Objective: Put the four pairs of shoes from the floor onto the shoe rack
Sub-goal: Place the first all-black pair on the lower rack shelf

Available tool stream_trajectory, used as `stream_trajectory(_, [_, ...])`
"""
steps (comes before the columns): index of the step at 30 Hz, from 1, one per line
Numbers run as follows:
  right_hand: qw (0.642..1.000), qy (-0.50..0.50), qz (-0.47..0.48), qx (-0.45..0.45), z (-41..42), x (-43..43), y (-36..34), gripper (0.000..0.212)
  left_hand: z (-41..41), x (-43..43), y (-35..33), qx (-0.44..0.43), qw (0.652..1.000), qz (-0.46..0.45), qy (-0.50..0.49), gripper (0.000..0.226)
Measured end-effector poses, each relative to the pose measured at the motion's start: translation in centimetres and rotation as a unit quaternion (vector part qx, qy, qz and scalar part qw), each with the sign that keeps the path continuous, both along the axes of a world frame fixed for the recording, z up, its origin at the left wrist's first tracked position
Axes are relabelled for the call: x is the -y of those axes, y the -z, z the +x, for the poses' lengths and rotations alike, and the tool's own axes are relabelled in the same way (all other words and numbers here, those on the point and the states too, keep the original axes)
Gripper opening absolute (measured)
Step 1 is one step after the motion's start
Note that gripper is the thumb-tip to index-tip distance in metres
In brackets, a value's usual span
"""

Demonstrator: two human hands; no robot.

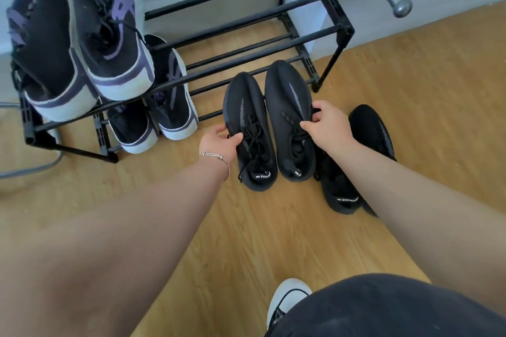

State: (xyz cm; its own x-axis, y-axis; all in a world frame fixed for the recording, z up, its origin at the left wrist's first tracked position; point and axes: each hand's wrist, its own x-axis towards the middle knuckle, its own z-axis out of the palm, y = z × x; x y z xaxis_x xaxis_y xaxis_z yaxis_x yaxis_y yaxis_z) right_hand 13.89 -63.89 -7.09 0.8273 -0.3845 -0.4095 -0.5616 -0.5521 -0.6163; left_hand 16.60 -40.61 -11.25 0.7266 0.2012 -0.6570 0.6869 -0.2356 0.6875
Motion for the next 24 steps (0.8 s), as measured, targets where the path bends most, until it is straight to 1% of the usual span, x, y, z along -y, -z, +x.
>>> stream_trajectory(4, [0.999, -0.037, -0.019, 0.009, 3.0, -0.5, 0.5, 0.054, 3.1, -0.6, 1.1, 0.016, 0.999, 0.043, 0.006, 0.060])
stream_trajectory(7, [0.998, -0.052, -0.027, 0.012, 4.2, -0.8, 0.6, 0.049, 4.4, -0.8, 1.4, 0.033, 0.998, 0.056, 0.001, 0.052])
stream_trajectory(9, [0.998, -0.051, -0.026, 0.016, 4.6, -1.0, 0.9, 0.047, 4.8, -0.9, 1.8, 0.036, 0.998, 0.058, -0.005, 0.050])
stream_trajectory(12, [0.999, -0.042, -0.017, 0.022, 5.2, -1.3, 1.3, 0.046, 4.8, -0.8, 2.3, 0.030, 0.998, 0.059, -0.004, 0.053])
stream_trajectory(17, [1.000, -0.025, 0.003, -0.007, 5.0, -1.4, 2.5, 0.045, 4.7, -1.0, 2.6, 0.014, 0.997, 0.062, 0.039, 0.059])
stream_trajectory(19, [1.000, -0.021, 0.010, -0.018, 4.9, -1.4, 2.4, 0.049, 4.5, -1.0, 2.1, 0.011, 0.998, 0.049, 0.048, 0.059])
stream_trajectory(22, [0.999, 0.004, 0.039, -0.033, 4.4, -1.5, 2.0, 0.063, 3.2, -1.0, 1.2, 0.009, 0.997, 0.045, 0.057, 0.060])
stream_trajectory(24, [0.997, 0.028, 0.059, -0.039, 3.5, -1.6, 2.1, 0.069, 1.9, -1.2, 0.8, -0.003, 0.997, 0.050, 0.050, 0.067])
